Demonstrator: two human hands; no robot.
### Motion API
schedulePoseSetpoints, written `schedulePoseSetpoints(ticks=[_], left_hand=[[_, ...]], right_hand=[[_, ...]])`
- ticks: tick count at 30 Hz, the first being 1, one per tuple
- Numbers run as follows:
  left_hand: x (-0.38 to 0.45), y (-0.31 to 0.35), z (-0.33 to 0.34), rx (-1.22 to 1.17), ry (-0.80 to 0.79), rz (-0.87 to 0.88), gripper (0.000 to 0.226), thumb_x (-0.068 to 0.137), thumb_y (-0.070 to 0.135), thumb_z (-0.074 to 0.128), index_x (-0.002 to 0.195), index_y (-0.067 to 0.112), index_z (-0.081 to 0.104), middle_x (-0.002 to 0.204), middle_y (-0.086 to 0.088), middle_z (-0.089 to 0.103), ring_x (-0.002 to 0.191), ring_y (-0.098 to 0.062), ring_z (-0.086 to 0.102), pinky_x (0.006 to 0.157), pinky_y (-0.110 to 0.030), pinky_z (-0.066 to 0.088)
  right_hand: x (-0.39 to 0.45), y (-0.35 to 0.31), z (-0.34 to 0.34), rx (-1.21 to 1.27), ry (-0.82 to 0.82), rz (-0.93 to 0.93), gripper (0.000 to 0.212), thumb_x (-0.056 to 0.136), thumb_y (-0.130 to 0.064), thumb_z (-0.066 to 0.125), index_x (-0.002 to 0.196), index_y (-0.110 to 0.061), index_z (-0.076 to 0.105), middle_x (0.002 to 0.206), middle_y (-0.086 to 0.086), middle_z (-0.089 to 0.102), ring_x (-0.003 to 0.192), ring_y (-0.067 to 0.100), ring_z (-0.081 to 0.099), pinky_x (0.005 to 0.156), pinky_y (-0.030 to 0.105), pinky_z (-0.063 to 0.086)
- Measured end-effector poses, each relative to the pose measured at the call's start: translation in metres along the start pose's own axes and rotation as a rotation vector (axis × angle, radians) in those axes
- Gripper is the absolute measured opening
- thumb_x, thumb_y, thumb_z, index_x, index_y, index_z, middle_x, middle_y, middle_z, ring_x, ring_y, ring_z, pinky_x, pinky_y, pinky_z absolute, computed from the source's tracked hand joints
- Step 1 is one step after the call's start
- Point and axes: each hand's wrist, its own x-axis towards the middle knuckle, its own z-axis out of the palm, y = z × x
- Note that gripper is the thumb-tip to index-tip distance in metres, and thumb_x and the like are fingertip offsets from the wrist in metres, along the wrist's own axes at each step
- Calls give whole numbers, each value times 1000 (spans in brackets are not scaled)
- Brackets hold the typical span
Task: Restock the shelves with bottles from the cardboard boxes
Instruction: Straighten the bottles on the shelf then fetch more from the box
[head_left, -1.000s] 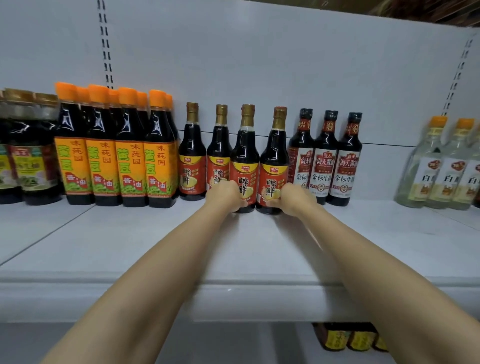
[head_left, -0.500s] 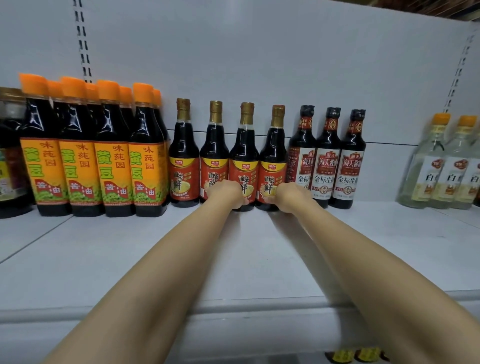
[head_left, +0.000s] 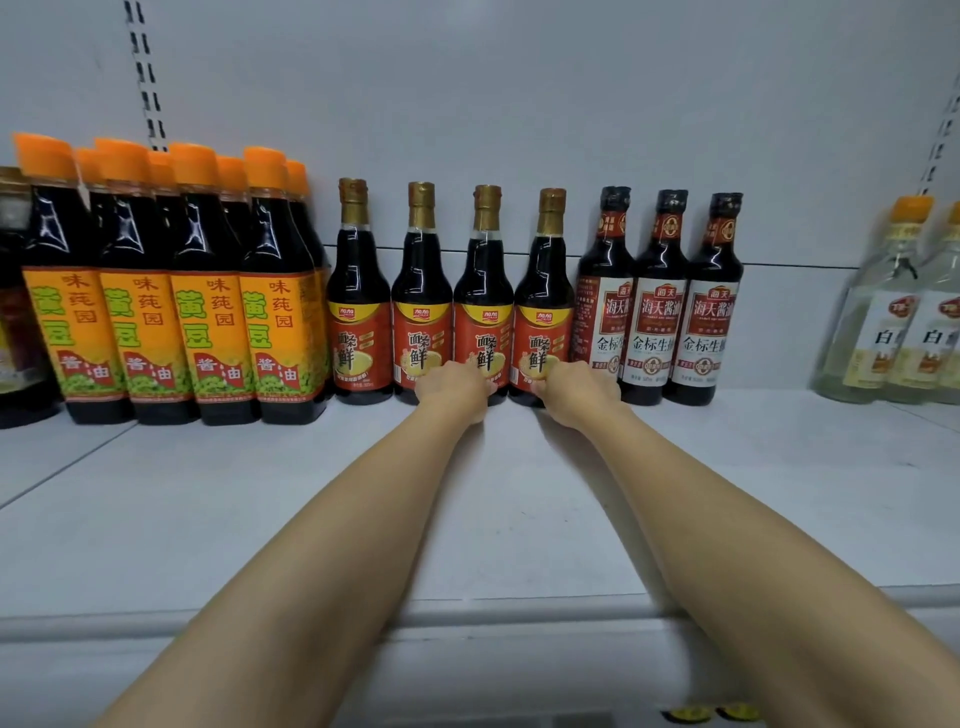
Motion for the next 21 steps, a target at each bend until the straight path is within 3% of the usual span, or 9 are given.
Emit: schedulePoseSetpoints(ticks=[6, 9, 13, 19, 21], left_hand=[[-1, -1, 3, 54, -15, 18, 46, 102, 28, 36, 146, 15, 30, 129, -12, 53, 115, -32, 53, 76, -36, 41], [0, -2, 4, 89, -2, 19, 41, 103, 33, 35, 138, 13, 43, 128, -11, 54, 114, -31, 54, 75, -35, 41], [-5, -1, 3, 80, 25, -6, 41, 103, 36, 36, 129, 8, 50, 126, -12, 56, 115, -30, 54, 87, -36, 45], [-3, 1, 2, 80, -42, 42, 39, 105, 25, 29, 143, 16, 36, 135, -13, 46, 121, -32, 49, 93, -39, 46], [-1, 0, 0, 79, -104, 40, 42, 105, 27, 27, 143, 10, 36, 137, -15, 44, 122, -33, 47, 95, -39, 43]], right_hand=[[-2, 6, 2, 34, 25, 21, 28, 100, -20, 44, 123, -6, 53, 120, 13, 59, 109, 32, 55, 76, 36, 40], [0, 5, 6, 53, 45, 29, 27, 101, -18, 44, 123, -6, 53, 120, 14, 59, 109, 33, 55, 75, 36, 40], [1, 4, 7, 78, 57, 54, 27, 100, -15, 44, 124, -5, 54, 121, 14, 59, 111, 33, 55, 75, 35, 38], [0, 5, 6, 131, 10, 80, 28, 100, -15, 44, 124, -6, 54, 123, 13, 58, 111, 32, 55, 79, 36, 40], [1, 5, 1, 149, -64, 91, 29, 98, -12, 45, 124, -5, 54, 123, 13, 58, 110, 31, 55, 79, 35, 41]])
